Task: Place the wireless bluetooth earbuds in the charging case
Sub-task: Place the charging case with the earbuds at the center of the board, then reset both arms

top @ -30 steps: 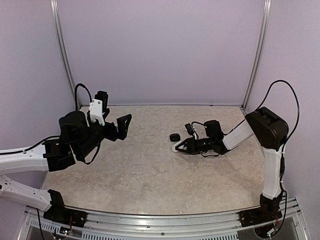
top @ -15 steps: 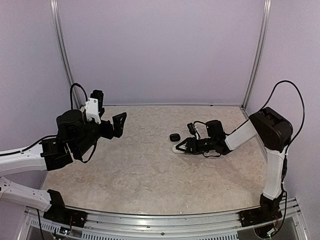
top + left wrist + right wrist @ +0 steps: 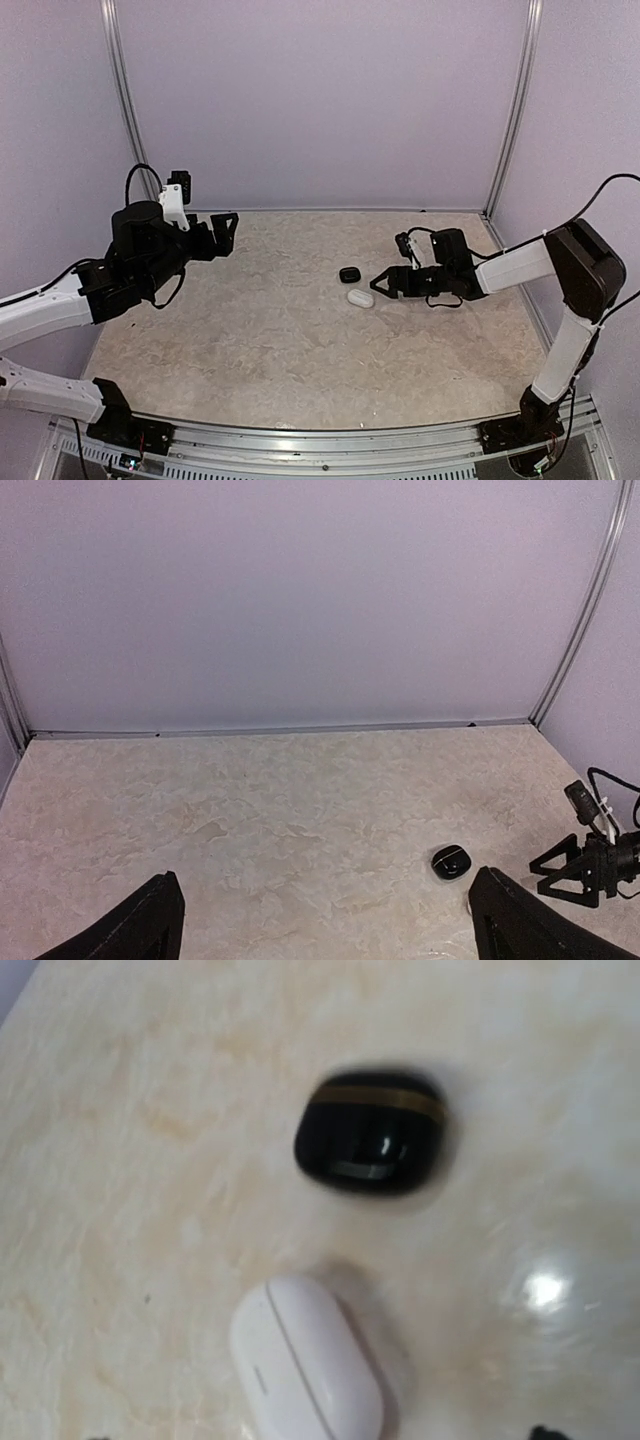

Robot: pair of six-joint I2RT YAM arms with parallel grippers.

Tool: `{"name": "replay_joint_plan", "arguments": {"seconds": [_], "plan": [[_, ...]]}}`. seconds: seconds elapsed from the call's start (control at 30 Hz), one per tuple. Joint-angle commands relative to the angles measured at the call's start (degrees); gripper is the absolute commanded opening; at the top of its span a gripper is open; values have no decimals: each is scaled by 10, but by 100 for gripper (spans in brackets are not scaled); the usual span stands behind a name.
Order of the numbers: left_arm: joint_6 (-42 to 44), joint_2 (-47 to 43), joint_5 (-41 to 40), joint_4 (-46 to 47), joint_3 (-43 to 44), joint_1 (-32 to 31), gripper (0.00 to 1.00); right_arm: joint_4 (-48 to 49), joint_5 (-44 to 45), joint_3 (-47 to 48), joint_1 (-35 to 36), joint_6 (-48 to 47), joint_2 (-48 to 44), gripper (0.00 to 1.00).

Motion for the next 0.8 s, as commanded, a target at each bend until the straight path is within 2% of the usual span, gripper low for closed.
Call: {"name": "replay_joint_plan", "arguments": {"seconds": [0.0,0.1,0.37,0.6,0.77], "plan": [[-56,18,73,-52,37,42,99,-47,44,-10,-9,-69,-90,94],[-54,31,95,-56,40,47,99,-70,78,-19,-13,-96,-148,99],[-95,69,80,-56,19,46,99,-67,138,-99,-25,-111,-309,100],[-121,87,84,-4,-56,37,99,-17,116,-211,-26,-88,-417,100],[-139,91,40,18,-92,10,99,15,84,-266,-25,-74,-458,99]]}}
